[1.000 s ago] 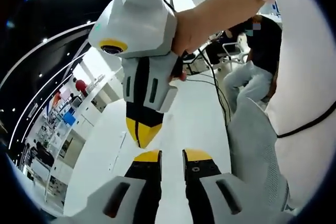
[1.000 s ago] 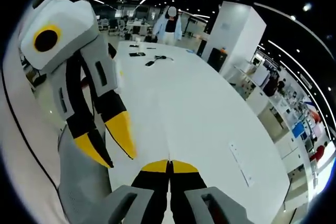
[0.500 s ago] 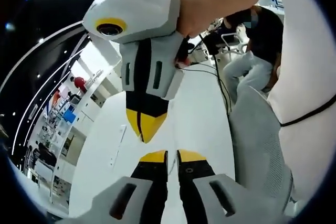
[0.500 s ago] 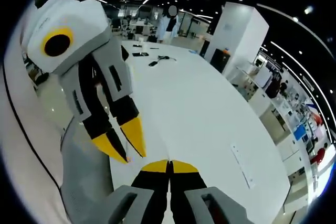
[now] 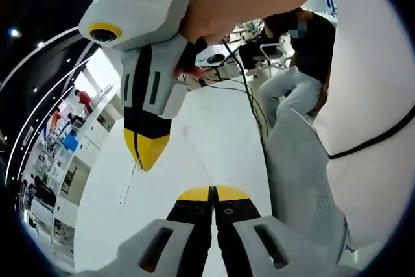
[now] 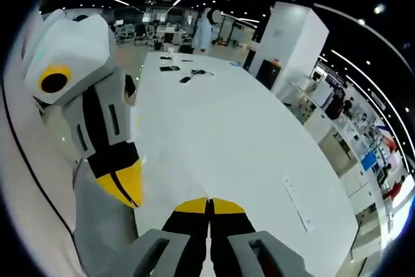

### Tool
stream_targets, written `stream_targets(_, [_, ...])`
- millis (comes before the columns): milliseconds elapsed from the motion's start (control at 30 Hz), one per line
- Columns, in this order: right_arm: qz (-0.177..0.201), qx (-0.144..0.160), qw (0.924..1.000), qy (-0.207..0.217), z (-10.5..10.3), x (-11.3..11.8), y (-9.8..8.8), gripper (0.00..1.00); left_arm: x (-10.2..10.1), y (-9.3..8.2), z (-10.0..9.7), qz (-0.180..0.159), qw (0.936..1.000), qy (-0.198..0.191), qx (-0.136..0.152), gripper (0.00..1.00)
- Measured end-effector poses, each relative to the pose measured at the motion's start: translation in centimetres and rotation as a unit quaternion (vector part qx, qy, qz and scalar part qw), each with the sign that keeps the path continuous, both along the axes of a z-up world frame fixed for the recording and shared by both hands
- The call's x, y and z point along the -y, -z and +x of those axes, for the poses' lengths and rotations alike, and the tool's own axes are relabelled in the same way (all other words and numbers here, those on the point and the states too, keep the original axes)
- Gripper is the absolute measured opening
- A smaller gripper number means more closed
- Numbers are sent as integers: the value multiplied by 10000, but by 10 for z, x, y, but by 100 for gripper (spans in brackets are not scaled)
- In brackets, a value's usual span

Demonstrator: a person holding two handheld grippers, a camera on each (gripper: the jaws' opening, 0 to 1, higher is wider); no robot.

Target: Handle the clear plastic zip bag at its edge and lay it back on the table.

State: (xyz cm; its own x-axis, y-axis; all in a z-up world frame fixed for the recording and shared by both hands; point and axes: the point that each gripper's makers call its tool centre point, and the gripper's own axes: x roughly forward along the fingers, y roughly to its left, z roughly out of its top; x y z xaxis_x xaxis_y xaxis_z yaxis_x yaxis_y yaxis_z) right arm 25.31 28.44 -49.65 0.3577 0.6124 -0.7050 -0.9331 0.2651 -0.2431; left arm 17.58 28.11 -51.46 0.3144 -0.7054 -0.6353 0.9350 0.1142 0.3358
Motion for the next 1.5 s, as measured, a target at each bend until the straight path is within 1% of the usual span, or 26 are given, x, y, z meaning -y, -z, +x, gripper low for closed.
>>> stream_targets(333, [34,22,9999,96,7,5,-4,0,4,2,-12,-115,9996,120,-223,0])
stream_targets(567, [52,19,9999,105,8,4,-4,0,4,1,-14,-180,9994,104,-286,0])
stream_targets(700, [-4,51,10000,-12,3,-2,-2,0,1,2,-10,-184,9995,-8,-260,0])
stream_targets(867, [-23,89,9999,-118,3,-6,-3,0,0,-5,-4,-349,9991,-155,-166,0])
stream_targets(967, [-33,123,9998,-168,3,-8,-3,0,-1,-7,-1,-398,9990,-166,-84,0])
stream_targets(1033, [-43,146,9997,-192,4,-8,-4,0,-1,-11,2,-466,9986,-231,-3,3])
stream_targets(1133, [-57,161,9996,-205,5,-8,-5,0,-4,-17,8,-578,9977,-344,43,9])
stream_targets(1367, [-80,224,9995,-214,11,-7,-6,0,-12,-28,15,-708,9962,-465,192,12])
stream_targets(1500, [-122,267,9994,-186,19,-3,-6,0,-16,-36,18,-947,9938,-525,244,12])
